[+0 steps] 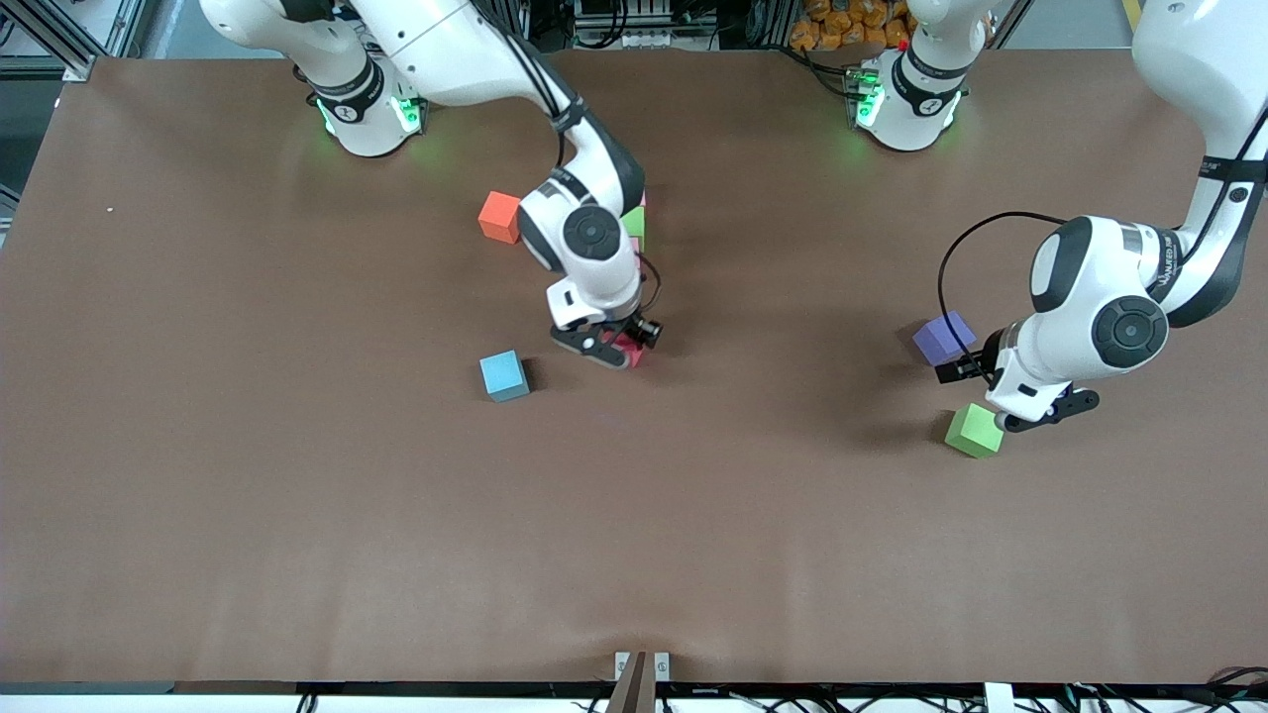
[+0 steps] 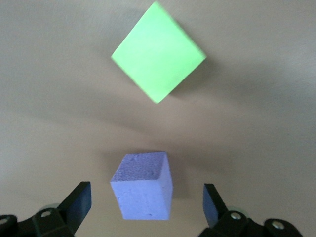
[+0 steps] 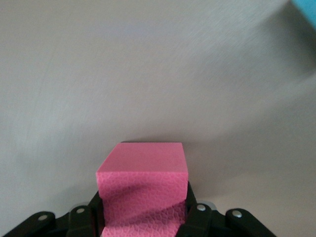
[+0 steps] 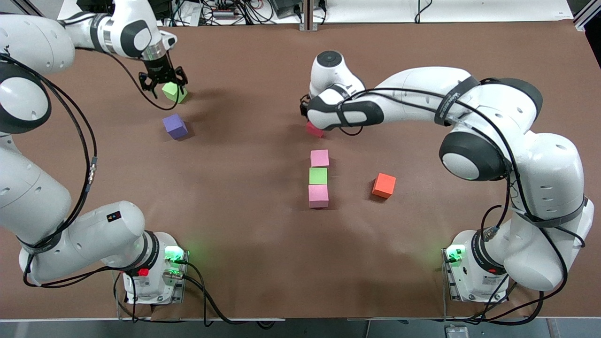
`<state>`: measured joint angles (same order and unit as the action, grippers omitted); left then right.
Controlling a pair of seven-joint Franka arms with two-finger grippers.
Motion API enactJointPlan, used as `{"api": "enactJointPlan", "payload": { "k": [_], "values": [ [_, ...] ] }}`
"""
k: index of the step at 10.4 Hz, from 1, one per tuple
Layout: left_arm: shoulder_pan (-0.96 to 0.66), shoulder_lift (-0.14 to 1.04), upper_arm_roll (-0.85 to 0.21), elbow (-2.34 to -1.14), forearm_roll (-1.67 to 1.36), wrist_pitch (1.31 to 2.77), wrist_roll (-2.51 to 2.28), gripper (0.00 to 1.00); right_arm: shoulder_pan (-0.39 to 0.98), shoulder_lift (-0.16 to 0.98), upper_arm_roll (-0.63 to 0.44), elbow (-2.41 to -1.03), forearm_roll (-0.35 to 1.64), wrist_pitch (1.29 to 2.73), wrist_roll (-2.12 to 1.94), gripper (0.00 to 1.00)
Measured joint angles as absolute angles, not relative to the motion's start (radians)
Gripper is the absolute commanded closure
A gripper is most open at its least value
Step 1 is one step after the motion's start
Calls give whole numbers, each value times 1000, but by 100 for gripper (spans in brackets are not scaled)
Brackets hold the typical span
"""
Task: Arrange blocks into number 1
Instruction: 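Place the red cube in line while the left gripper grasps the purple cube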
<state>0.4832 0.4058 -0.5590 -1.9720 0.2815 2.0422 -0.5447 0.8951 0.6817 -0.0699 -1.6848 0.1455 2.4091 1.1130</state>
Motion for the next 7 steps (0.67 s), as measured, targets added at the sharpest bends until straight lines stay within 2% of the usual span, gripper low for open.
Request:
{"api": "enactJointPlan", "payload": {
  "k": [3,7],
  "values": [
    [507,426,-560,-2012,281,2045,-545,0,997,677,-75,-1681,97,2357,1064,100],
    [507,443,-562,-2018,242,2055,-545,0,1007,676,-76,-1681,85,2342,967,100]
  ]
}}
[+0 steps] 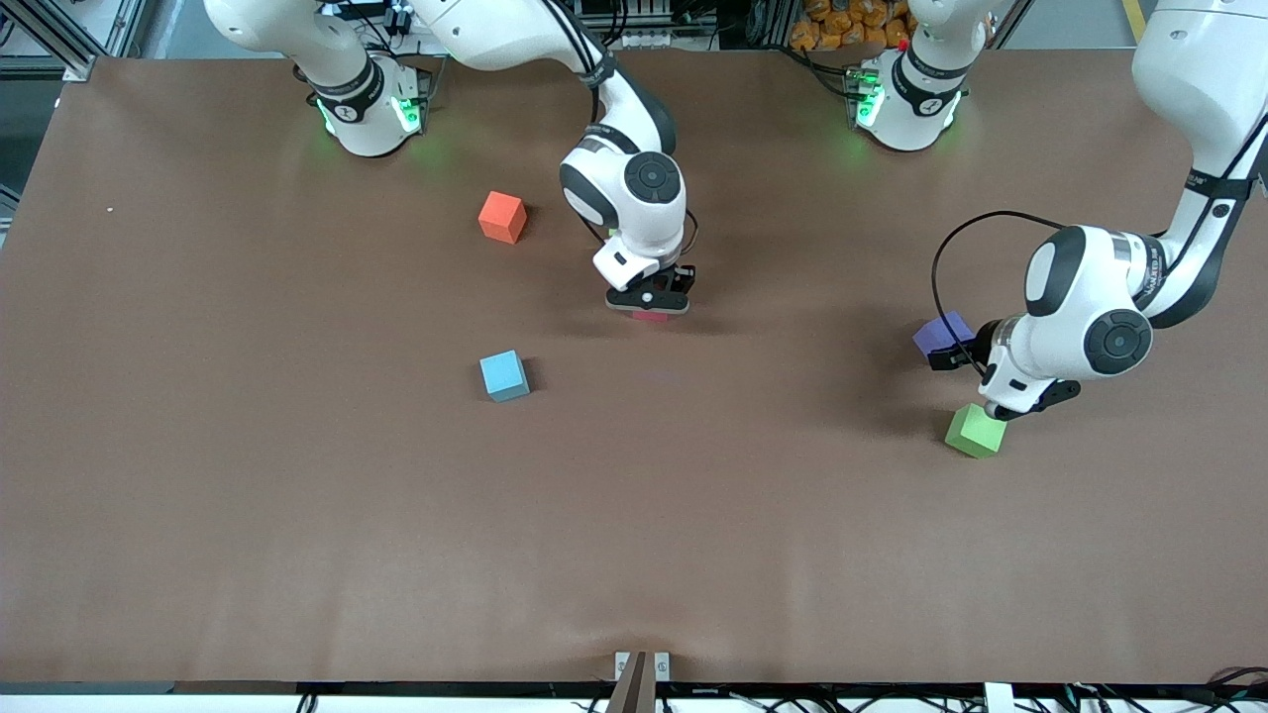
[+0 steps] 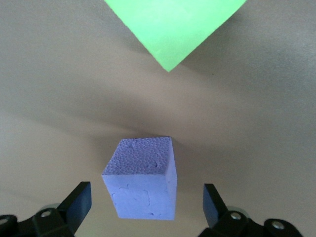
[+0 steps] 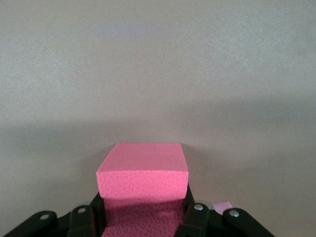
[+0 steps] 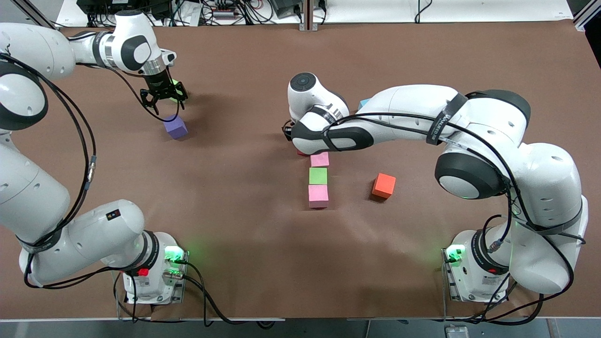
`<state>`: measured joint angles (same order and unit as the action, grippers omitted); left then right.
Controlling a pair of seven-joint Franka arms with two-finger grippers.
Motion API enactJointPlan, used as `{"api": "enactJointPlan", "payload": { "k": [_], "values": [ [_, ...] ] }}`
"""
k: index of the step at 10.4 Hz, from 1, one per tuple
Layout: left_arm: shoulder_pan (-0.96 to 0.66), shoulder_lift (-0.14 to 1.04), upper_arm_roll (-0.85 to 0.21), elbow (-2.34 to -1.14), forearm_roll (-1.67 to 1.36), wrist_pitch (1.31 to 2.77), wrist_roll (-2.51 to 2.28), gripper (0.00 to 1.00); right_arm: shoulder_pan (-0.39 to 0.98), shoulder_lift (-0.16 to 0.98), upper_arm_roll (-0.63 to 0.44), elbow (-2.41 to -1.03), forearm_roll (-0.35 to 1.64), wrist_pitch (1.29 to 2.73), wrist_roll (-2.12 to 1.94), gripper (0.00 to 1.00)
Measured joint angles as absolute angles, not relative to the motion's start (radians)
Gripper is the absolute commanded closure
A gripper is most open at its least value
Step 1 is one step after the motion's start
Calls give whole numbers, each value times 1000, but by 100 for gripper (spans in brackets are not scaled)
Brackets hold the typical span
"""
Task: Arrange blocks into number 1
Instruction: 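Place the red cube in line while the left gripper grasps the purple cube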
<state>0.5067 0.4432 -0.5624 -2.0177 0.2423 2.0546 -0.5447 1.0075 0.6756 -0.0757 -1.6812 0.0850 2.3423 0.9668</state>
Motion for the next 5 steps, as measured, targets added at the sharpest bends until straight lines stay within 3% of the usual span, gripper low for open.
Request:
{"api": "enactJointPlan", "payload": {
  "k": [5],
  "values": [
    [511,460,-561,-2019,235,2055,-546,0,998,650,-88,-1721,86,2328,865,100]
  ]
}}
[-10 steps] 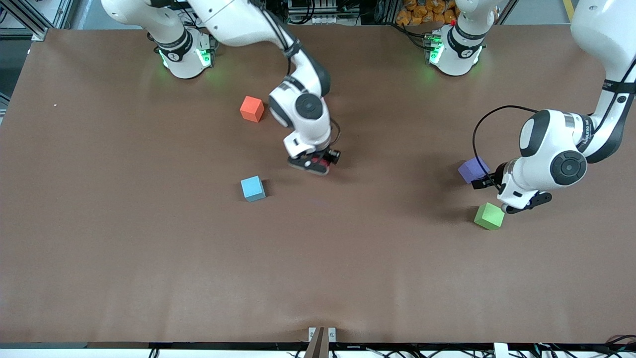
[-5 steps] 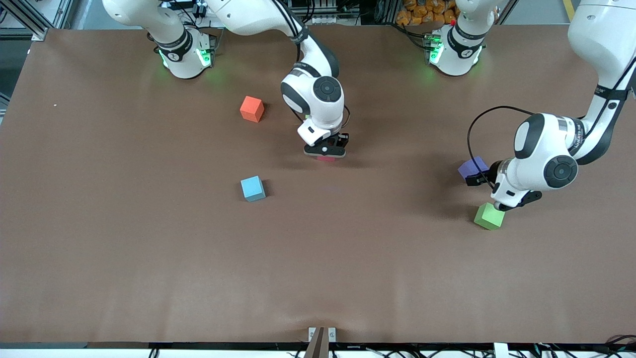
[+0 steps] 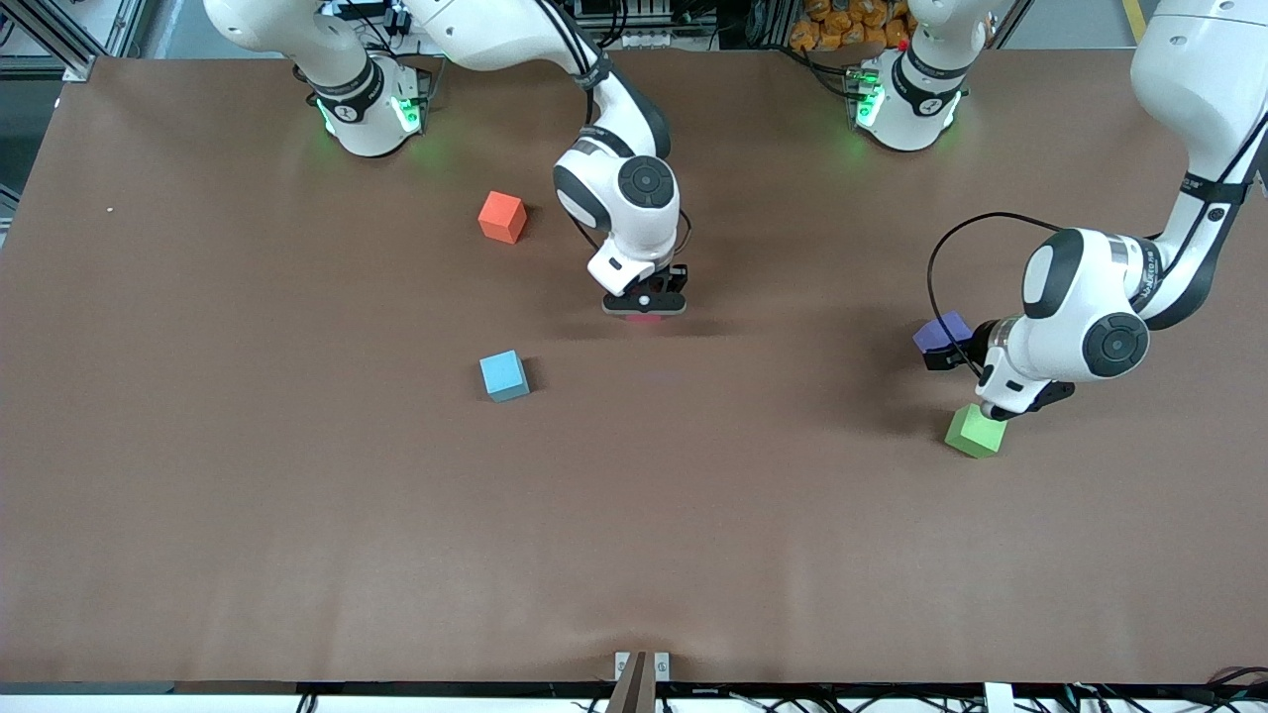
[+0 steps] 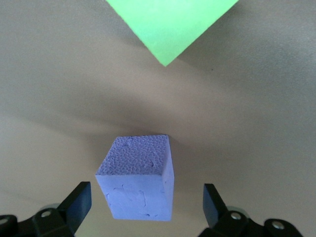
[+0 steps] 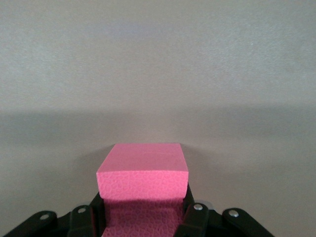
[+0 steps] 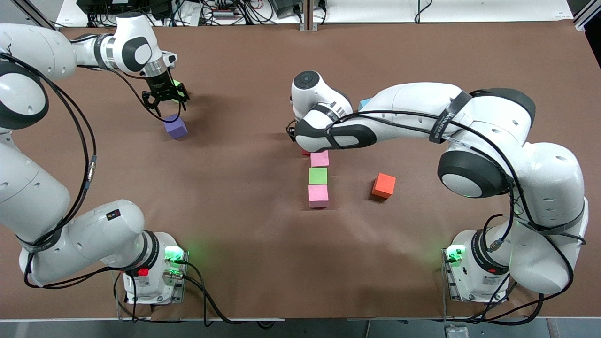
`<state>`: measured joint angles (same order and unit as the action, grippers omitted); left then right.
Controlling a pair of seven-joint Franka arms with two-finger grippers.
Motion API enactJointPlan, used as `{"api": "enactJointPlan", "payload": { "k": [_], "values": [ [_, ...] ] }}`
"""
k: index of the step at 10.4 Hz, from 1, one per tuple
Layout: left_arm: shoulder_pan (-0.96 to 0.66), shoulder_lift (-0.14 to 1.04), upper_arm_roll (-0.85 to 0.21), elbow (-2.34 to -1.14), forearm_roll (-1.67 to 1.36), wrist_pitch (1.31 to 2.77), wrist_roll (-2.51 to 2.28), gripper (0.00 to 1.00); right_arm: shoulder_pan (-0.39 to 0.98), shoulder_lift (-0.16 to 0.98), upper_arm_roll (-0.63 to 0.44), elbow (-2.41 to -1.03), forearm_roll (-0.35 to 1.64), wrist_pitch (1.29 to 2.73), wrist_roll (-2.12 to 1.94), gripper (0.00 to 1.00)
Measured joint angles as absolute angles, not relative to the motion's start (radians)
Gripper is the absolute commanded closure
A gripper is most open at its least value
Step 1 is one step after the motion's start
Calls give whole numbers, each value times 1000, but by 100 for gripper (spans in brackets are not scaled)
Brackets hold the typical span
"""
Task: Arrange blocks into number 1
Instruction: 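Place the red cube in line while the left gripper grasps the purple cube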
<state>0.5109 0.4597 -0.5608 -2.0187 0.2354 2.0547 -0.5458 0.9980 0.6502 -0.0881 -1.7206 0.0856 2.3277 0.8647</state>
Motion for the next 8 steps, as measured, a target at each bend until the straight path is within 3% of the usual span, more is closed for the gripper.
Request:
{"api": "enactJointPlan", "payload": {
  "k": [6,7,8],
  "values": [
    [566,528,-559,-2026,234,2055,-546,0,997,602,-105,-1798,85,2325,844,100],
    [566,537,-560,-2026,233,2055,-546,15,997,596,-105,-1809,85,2324,843,89],
    [566,544,-561,-2026,233,2055,-546,41,997,591,-106,-1816,85,2324,843,86]
  ]
}}
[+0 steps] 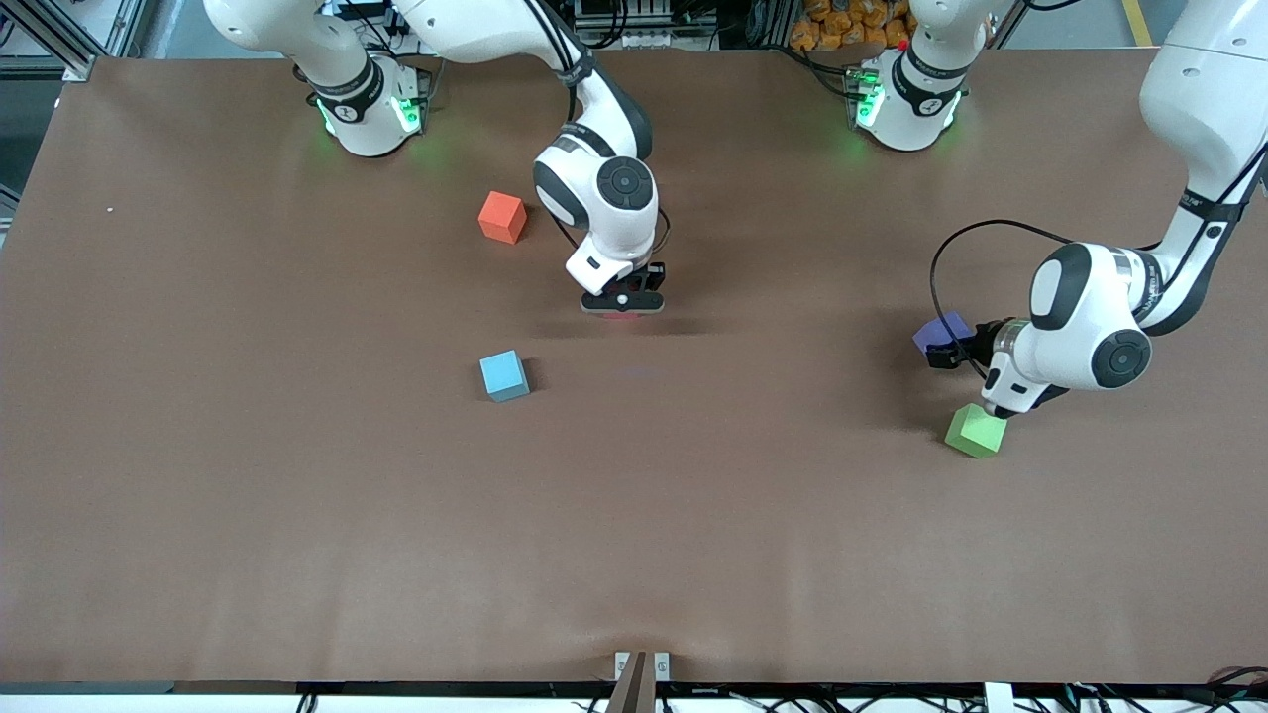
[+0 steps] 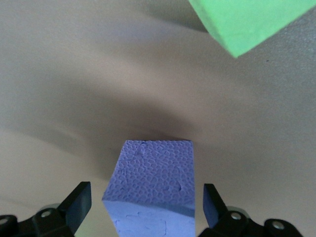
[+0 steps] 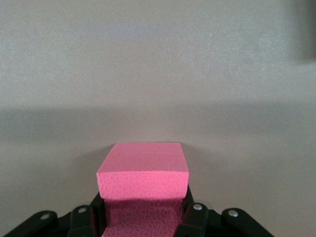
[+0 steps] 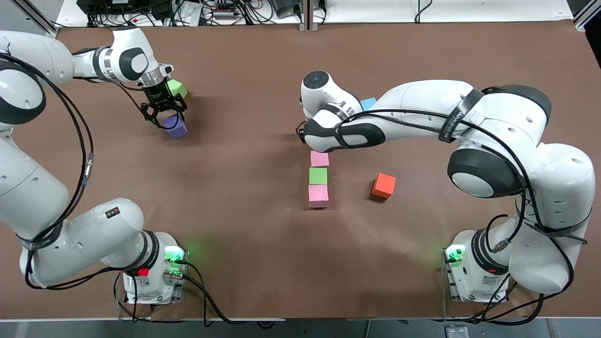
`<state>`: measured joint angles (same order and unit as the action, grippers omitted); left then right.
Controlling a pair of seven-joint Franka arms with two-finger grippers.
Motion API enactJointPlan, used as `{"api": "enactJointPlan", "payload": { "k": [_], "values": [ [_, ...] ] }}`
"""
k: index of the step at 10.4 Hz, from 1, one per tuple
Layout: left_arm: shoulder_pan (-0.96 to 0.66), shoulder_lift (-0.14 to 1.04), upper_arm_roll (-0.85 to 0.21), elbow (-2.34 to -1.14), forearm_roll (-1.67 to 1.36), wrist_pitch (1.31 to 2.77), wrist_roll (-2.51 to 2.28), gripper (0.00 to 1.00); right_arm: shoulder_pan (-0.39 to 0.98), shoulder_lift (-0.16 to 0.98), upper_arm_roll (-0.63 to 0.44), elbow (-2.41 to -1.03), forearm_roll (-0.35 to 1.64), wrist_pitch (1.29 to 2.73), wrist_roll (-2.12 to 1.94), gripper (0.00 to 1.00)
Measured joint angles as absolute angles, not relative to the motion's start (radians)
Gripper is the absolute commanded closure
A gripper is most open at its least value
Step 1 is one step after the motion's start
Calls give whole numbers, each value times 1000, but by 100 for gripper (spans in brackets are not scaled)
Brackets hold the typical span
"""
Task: Arrange blocks into number 1
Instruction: 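Place the red cube in line while the left gripper grasps the purple cube, then carry the purple cube to the line while the right gripper withdraws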
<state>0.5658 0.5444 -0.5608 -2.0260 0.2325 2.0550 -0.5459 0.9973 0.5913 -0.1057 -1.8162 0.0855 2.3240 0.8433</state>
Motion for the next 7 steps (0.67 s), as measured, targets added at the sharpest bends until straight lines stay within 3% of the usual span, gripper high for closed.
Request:
{"api": "enactJointPlan", "payload": {
  "k": [2,3,7],
  "values": [
    [566,556,-562,-2026,232,2057,-546,95,997,588,-106,-1821,86,2324,844,88],
    [565,556,-565,-2024,232,2057,-546,100,997,587,-106,-1822,86,2324,844,89],
    [541,556,-605,-1968,232,2062,-504,100,998,587,-106,-1821,86,2324,845,92]
  ]
}}
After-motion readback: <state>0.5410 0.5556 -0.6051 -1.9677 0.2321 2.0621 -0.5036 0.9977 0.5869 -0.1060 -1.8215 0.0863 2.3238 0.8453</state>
